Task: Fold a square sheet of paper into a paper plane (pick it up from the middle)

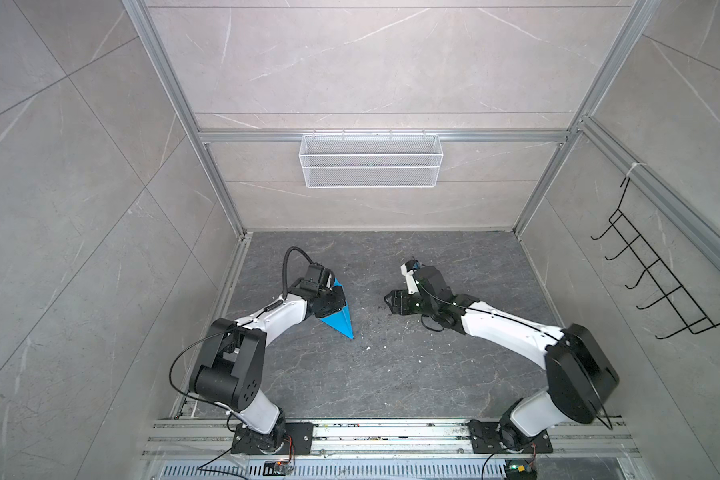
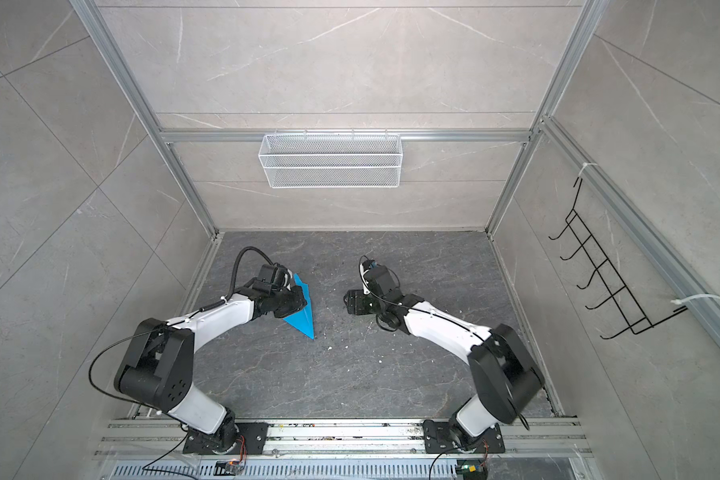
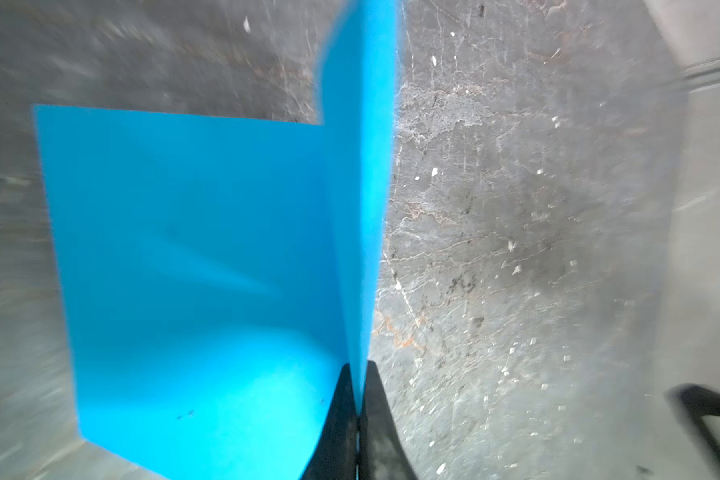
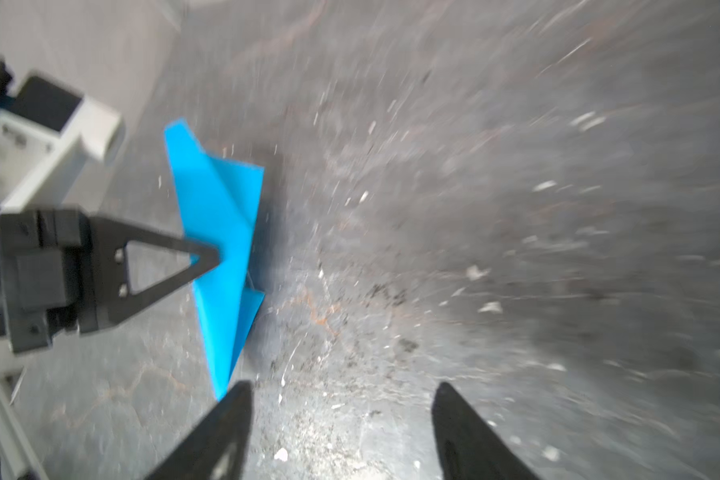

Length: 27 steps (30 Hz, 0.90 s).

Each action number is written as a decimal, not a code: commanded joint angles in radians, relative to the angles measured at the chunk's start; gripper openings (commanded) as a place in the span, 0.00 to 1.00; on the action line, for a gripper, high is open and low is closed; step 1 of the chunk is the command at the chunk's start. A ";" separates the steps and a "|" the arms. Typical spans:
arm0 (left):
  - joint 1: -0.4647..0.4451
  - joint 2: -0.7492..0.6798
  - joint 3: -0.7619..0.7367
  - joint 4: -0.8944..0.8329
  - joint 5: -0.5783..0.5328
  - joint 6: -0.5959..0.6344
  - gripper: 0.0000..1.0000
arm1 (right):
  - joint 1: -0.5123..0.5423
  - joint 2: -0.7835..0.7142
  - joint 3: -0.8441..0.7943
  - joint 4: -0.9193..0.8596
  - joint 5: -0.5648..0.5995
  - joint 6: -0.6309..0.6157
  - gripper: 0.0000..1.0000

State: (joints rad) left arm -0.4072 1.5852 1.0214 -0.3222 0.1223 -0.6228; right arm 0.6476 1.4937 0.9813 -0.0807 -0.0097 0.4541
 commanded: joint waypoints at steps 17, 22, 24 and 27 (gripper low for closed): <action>-0.311 0.450 0.530 -0.787 -0.773 0.031 0.05 | -0.029 -0.346 -0.153 -0.239 0.503 -0.014 0.99; -0.334 0.525 0.555 -0.755 -0.759 0.022 0.06 | -0.032 -0.372 -0.174 -0.256 0.511 0.016 0.99; -0.342 0.549 0.555 -0.728 -0.731 0.028 0.07 | -0.036 -0.369 -0.168 -0.281 0.529 0.040 0.99; -0.351 0.562 0.549 -0.697 -0.690 0.018 0.11 | -0.036 -0.363 -0.161 -0.300 0.508 0.052 0.99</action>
State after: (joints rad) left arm -0.7464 2.1395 1.5471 -1.0321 -0.5926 -0.5877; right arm 0.6163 1.1366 0.8227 -0.3340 0.4831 0.4686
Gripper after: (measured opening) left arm 0.097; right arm 0.990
